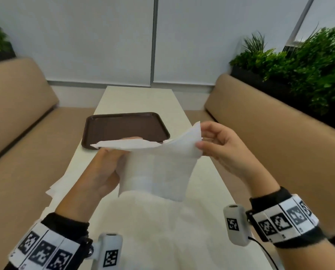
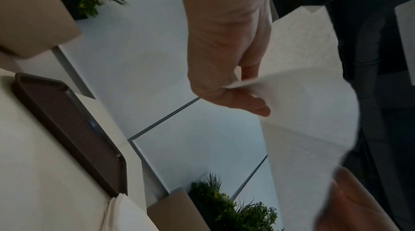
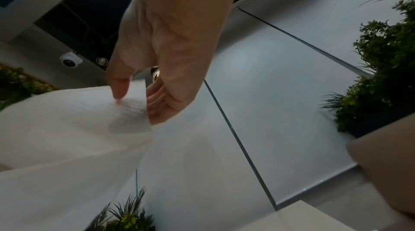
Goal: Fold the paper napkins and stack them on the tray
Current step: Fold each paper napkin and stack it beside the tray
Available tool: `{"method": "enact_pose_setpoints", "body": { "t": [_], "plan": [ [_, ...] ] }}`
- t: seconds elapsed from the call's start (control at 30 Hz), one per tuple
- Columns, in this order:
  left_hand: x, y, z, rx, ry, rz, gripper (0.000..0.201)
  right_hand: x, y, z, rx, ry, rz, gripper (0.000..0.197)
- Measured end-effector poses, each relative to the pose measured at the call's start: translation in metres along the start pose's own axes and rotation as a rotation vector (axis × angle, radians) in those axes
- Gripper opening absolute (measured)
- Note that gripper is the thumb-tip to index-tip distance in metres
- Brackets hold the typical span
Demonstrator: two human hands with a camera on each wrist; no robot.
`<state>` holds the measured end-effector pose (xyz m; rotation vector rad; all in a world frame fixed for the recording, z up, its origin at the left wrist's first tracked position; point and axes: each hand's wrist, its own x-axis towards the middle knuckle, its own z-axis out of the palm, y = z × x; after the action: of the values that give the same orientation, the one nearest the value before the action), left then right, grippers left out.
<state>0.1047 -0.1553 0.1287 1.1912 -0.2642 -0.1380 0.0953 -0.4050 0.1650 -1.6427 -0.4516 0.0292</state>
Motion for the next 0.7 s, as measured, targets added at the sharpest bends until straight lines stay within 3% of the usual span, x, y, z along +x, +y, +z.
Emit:
{"method": "enact_pose_setpoints", "body": {
  "t": [0.13,0.2,0.23,0.37,0.43,0.53,0.7],
  "plan": [
    [-0.010,-0.012,-0.005,-0.091,0.056,-0.027,0.030,0.000,0.001,0.003,-0.263,-0.220,0.089,0.057],
    [-0.018,-0.012,-0.008,-0.109,0.067,-0.063,0.063,-0.001,0.003,0.000,-0.278,-0.320,0.133,0.054],
    [-0.020,-0.010,-0.007,-0.025,0.021,-0.055,0.067,-0.003,0.004,-0.003,-0.255,-0.363,0.144,0.051],
    [-0.015,0.010,0.001,0.226,-0.141,-0.028,0.022,-0.005,-0.003,-0.001,-0.181,-0.439,0.085,0.051],
    [-0.011,0.015,0.000,0.362,-0.276,0.005,0.022,-0.003,-0.001,0.008,-0.212,-0.500,0.047,0.044],
    [-0.011,0.027,0.008,0.549,-0.402,0.030,0.015,0.003,0.004,0.022,-0.357,-0.579,0.022,0.009],
    [-0.009,0.043,-0.001,0.795,-0.435,0.046,0.023,0.008,-0.002,0.019,-0.471,-0.583,0.014,0.018]
  ]
}}
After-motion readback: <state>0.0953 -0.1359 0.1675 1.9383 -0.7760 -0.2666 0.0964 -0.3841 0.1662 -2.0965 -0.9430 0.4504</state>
